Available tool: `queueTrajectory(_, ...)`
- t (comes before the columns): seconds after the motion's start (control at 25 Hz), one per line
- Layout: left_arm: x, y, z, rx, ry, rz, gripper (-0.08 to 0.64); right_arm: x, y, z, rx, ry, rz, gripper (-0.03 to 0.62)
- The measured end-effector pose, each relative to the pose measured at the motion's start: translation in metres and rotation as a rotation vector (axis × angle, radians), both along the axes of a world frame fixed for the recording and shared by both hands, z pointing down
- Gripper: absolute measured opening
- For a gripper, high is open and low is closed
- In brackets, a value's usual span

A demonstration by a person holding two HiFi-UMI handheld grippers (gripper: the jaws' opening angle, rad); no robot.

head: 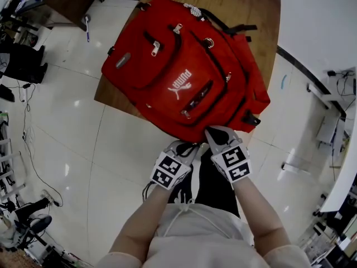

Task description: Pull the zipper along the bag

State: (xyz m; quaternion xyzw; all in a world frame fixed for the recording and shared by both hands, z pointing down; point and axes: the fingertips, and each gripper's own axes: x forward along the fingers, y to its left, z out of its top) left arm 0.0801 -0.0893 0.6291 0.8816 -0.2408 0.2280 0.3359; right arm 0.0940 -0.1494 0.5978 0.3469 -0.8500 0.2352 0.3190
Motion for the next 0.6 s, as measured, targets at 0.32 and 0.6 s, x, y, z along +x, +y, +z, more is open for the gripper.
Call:
queueTrajectory(0.32,-0.025,0.006,-0.005,-0.006,-0.04,0.013,0.015,0.002,0.002,0.006,-0.001,0.016,-0.024,0.008)
queueTrajectory(0.6,-0.067,-0.005,0.0,0.023,-0.083,-0.107,0.017,0.002,0.001,0.006,0.003,0.02,-0.036,0.008)
